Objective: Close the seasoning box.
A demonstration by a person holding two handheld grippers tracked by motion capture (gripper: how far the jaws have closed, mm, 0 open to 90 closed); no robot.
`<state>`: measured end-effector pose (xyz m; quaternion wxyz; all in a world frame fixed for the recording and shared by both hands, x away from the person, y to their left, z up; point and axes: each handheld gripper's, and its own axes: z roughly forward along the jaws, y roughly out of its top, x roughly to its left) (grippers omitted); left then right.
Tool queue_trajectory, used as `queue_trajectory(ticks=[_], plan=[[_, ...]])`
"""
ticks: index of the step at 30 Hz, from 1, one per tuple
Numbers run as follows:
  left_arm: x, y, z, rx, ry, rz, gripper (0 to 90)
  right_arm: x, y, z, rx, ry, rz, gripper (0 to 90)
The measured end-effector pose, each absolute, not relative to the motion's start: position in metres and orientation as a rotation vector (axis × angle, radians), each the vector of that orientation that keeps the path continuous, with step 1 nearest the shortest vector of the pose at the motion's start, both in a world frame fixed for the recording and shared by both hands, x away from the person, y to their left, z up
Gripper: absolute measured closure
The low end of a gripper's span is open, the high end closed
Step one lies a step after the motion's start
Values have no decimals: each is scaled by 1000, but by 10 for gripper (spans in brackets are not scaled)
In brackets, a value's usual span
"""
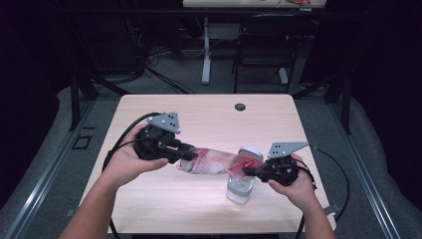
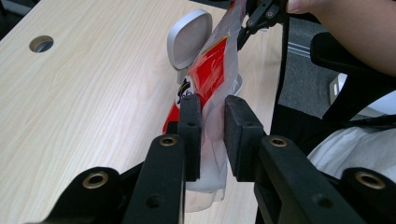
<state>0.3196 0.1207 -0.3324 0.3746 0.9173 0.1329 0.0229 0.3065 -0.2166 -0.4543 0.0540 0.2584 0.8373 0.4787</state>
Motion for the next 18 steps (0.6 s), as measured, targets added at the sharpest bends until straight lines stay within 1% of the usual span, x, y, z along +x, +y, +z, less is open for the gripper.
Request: queue_trajectory(ticks=[18], plan=[[320,120,-332,2346,335,61,777,307,-217,-455,785,2543,1461,861]])
